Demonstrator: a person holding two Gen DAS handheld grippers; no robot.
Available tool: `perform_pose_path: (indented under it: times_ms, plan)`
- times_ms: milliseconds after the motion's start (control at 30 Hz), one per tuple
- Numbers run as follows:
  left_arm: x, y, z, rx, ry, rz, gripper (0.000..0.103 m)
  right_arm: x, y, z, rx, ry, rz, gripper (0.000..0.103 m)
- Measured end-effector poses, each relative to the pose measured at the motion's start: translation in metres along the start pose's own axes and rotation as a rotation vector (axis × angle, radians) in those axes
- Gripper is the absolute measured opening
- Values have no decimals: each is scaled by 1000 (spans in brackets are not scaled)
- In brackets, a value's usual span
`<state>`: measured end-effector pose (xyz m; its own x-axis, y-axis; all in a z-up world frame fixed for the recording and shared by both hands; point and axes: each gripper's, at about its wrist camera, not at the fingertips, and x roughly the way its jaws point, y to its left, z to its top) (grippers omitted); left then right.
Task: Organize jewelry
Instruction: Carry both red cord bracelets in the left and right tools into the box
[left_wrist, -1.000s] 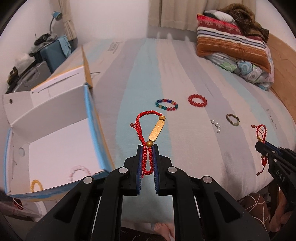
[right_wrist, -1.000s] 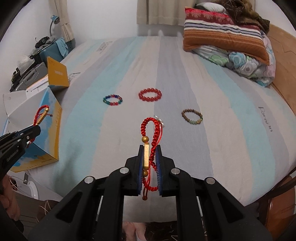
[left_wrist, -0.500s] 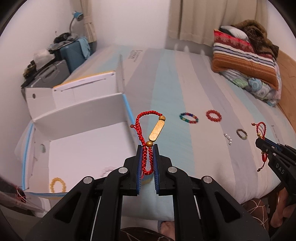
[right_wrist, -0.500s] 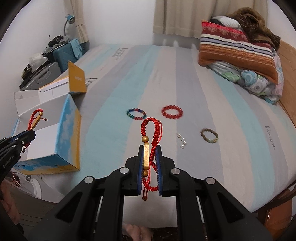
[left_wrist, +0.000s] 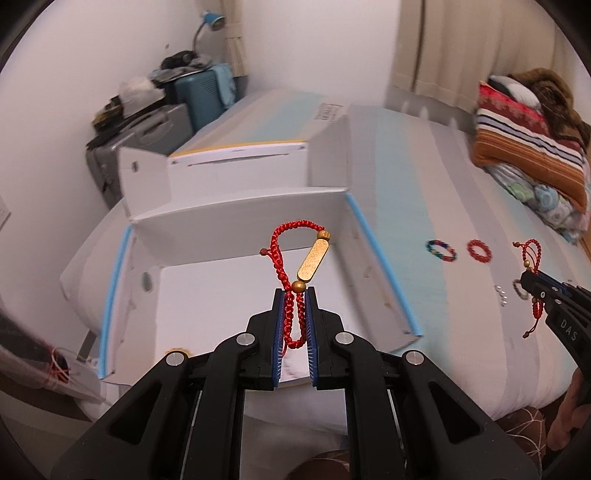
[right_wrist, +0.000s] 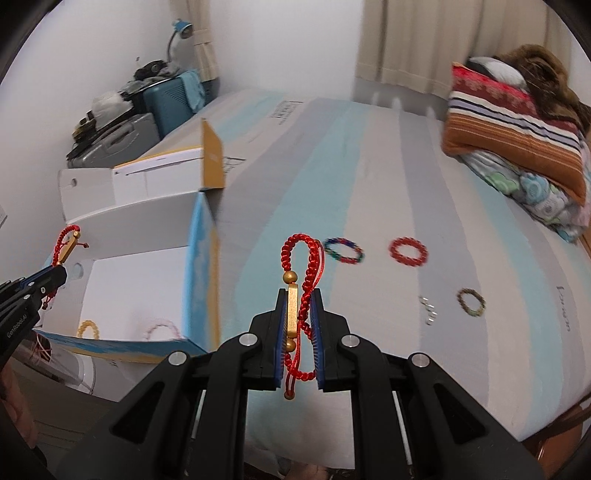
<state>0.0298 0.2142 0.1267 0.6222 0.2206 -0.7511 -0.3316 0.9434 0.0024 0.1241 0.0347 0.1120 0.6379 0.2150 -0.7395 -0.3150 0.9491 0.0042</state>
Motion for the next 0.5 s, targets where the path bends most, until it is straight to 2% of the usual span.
perform_pose_path:
  times_ms: [267, 500]
  plan:
    - [6, 53, -2, -66, 16, 47, 10, 9, 55, 12, -66, -1, 47, 11]
    - [13, 84, -5, -96, 36, 71, 10, 22, 96, 20, -105, 10, 80, 11]
